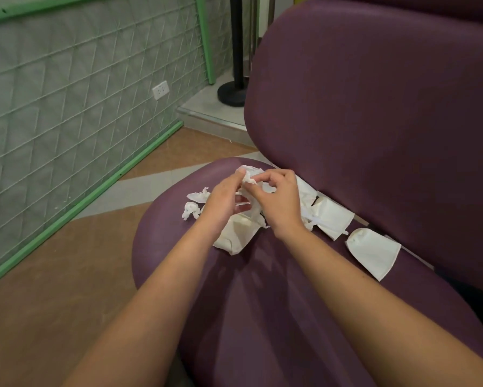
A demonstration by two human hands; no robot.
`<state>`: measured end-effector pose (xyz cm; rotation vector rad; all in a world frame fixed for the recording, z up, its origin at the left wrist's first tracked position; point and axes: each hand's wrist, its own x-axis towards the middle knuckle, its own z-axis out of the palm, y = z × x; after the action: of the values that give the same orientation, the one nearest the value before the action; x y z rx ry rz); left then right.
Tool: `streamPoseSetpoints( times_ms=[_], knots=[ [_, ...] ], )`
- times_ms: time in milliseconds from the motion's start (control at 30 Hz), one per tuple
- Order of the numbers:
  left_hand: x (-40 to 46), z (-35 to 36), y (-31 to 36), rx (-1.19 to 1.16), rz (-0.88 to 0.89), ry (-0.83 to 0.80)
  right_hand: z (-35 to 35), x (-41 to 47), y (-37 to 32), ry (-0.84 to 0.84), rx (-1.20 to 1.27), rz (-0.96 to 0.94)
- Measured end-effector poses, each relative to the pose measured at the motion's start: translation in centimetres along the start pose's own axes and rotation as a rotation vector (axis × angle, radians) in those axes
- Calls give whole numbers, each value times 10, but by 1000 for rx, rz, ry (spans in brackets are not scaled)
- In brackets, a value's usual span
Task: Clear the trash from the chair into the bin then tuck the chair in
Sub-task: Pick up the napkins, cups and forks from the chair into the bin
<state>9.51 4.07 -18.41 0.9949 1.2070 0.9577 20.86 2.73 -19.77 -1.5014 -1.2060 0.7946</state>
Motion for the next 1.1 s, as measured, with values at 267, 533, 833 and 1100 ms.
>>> streamPoseSetpoints(
  times_ms=[267,533,833,1100],
  knots=[
    [5,-30,8,-244,67,105,11,-18,1,-220,111,124],
    [12,-53,9,70,80,180,15,-3,-4,18,298,157],
    [14,-54,16,39,-86,135,56,-8,-20,-210,223,-6],
    [20,-86,17,389,39,384,73,9,-1,-143,-286,-98]
  ],
)
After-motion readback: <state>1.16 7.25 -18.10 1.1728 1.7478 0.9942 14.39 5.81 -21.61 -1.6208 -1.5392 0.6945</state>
